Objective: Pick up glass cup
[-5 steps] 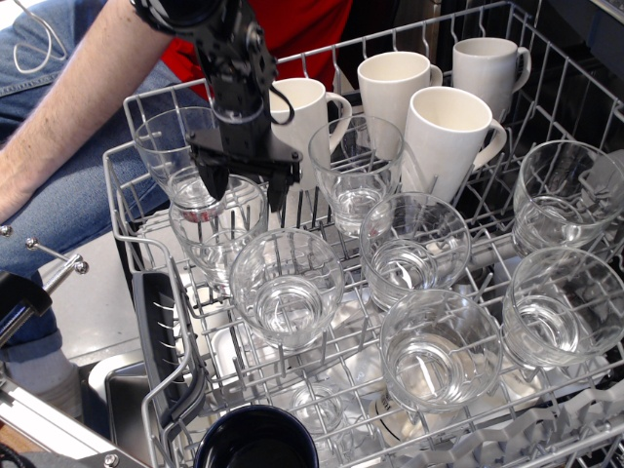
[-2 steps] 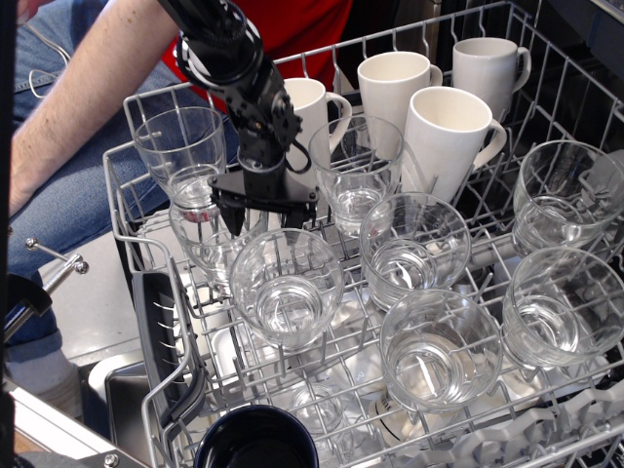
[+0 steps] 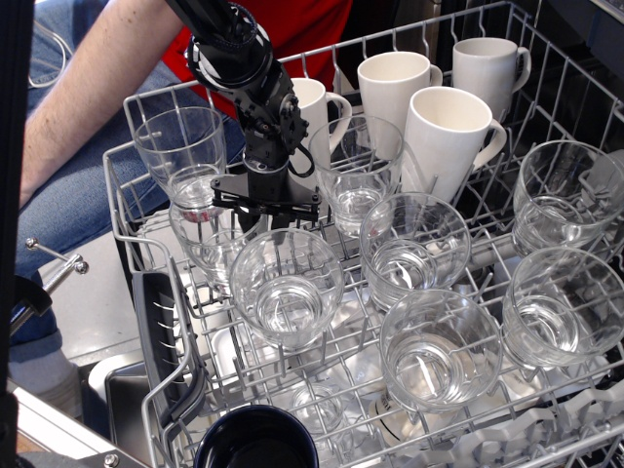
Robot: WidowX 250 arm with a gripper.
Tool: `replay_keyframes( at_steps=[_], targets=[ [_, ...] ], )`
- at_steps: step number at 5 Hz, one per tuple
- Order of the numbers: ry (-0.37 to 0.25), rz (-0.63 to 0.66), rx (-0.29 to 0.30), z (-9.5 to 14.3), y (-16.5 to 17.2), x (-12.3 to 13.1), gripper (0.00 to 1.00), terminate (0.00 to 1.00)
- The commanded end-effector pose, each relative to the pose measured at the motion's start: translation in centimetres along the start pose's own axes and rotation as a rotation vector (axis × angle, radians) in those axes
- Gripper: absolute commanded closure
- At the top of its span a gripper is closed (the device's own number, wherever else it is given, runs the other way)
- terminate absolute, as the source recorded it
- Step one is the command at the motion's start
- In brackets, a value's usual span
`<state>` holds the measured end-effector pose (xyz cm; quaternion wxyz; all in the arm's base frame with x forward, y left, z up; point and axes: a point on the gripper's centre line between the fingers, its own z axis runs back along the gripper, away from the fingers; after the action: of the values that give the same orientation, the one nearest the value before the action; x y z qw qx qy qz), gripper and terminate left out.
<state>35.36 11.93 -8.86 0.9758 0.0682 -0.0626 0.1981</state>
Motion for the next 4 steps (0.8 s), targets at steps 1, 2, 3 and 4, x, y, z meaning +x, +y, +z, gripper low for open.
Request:
replay_keyframes(
  at_steps=[1, 2, 3, 4],
  targets=[
    [-0.062, -0.018, -0.035, 3.8, 0.4, 2.3, 1.00, 0.00],
    [-0.079, -0.043, -0.033, 6.5, 0.4, 3.0, 1.00, 0.00],
    [-0.081, -0.061, -0.019, 10.3, 0.1, 3.7, 1.00, 0.00],
    [-0.074, -0.066, 0.017, 14.9, -0.3, 4.4, 1.00, 0.00]
  ],
)
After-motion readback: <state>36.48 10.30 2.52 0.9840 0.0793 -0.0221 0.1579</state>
